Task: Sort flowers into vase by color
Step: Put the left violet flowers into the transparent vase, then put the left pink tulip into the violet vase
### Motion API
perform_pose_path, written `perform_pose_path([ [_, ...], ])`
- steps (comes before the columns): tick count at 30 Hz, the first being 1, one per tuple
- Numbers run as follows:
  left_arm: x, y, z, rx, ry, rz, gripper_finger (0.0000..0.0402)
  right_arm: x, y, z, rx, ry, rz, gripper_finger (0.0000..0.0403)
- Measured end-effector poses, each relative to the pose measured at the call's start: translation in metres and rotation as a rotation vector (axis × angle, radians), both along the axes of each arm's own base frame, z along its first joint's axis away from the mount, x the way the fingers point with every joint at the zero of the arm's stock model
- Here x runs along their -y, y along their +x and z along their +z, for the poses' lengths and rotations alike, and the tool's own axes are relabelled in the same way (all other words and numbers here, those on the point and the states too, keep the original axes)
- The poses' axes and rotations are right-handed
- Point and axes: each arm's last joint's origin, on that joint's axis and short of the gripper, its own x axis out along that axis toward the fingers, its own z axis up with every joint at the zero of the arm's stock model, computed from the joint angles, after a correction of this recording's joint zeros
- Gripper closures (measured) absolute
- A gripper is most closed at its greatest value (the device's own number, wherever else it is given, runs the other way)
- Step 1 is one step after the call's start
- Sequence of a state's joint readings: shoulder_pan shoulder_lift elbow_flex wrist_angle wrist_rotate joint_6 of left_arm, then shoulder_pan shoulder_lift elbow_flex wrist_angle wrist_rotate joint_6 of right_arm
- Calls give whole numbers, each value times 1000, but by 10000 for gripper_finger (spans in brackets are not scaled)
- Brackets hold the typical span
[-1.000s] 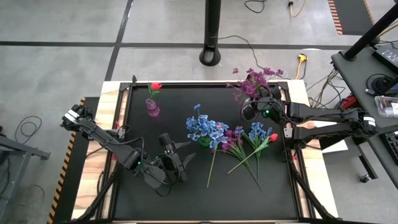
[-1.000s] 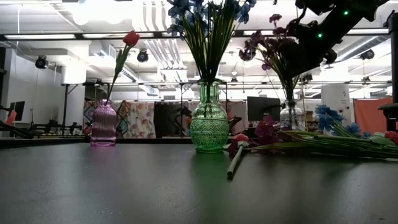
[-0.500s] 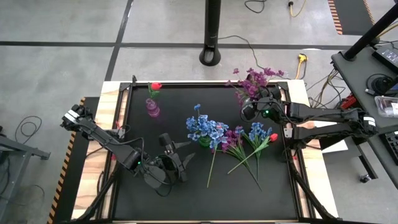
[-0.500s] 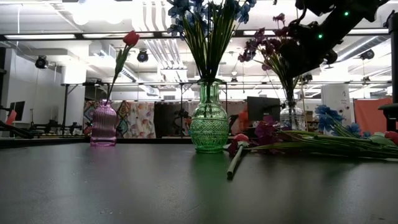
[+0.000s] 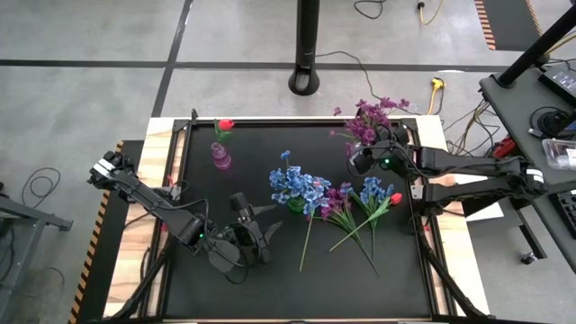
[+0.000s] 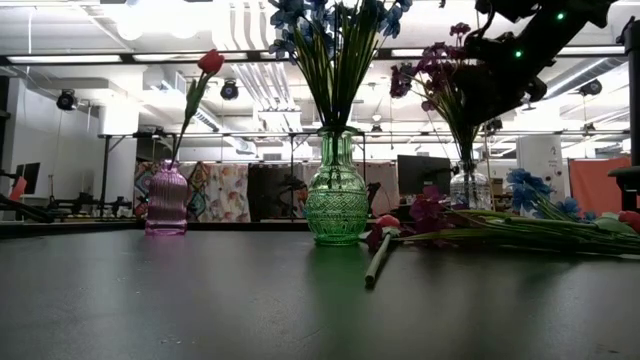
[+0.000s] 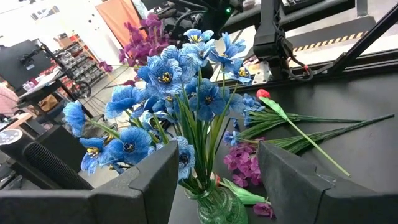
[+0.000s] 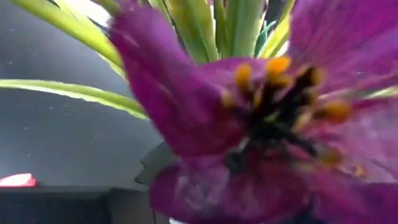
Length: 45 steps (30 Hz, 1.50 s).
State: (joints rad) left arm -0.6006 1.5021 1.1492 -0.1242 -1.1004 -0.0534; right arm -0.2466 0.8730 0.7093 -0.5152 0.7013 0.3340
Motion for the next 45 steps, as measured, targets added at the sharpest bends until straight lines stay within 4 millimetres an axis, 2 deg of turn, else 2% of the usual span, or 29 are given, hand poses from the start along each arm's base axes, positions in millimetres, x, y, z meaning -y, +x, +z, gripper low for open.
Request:
perform_pose_path([
  [6, 0, 0, 0, 5, -11, 3, 200, -3, -4, 3, -13, 61, -10, 195],
  [12, 1, 0, -1, 28, -86, -15, 200, -11, -9, 0, -40, 123, 6, 185],
  [18, 8, -1, 2, -47, -314, -189, 200, -24, -18, 2, -36, 150, 39, 188],
  [21, 9, -5, -3, -116, -508, -175, 200, -31, -20, 5, -11, 167, 89, 188],
  [23, 13, -5, -14, -145, -595, -122, 200, -35, -22, 7, 8, 193, 130, 188],
  [26, 22, 0, -43, -223, -585, -70, 200, -41, -23, 9, 34, 220, 165, 188],
  [30, 36, 21, -82, -224, -558, -31, 200, -49, -22, 9, 50, 251, 211, 188],
  [33, 43, 39, -118, -213, -527, 3, 200, -56, -21, 8, 55, 261, 242, 188],
  [38, 34, 70, -159, -145, -552, 55, 205, -64, -19, 9, 64, 266, 289, 188],
  [45, 23, 99, -193, 16, -592, 91, 230, -68, -18, 8, 55, 265, 313, 188],
])
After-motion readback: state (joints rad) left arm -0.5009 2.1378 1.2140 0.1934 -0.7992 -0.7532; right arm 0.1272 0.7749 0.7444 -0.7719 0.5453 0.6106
